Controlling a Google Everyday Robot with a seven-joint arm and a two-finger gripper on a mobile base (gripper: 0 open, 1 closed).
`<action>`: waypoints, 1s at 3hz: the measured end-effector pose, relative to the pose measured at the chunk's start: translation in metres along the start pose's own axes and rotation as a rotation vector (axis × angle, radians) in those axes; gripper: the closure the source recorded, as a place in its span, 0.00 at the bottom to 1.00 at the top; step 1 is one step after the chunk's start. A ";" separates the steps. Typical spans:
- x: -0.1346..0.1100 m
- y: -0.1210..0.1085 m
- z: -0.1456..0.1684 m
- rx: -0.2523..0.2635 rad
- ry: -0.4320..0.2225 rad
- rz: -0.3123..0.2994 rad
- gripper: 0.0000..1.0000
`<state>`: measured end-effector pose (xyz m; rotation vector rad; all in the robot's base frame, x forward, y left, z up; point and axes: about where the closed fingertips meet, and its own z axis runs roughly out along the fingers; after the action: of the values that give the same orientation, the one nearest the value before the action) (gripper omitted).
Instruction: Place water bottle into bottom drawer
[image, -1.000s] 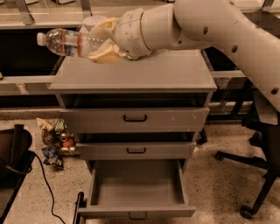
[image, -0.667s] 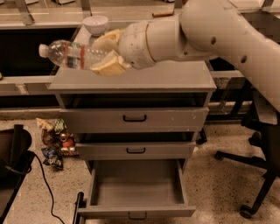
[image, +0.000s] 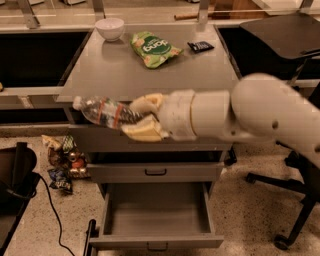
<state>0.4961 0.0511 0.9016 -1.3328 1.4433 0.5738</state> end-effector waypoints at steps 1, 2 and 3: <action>0.037 0.018 -0.015 0.020 0.049 0.059 1.00; 0.038 0.018 -0.015 0.020 0.049 0.060 1.00; 0.072 0.018 -0.016 0.027 0.051 0.145 1.00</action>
Offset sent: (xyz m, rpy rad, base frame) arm -0.0153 -0.0237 -0.0326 -0.0184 0.0552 -0.0538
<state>0.4851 0.0121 0.8370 -1.2362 1.5933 0.6156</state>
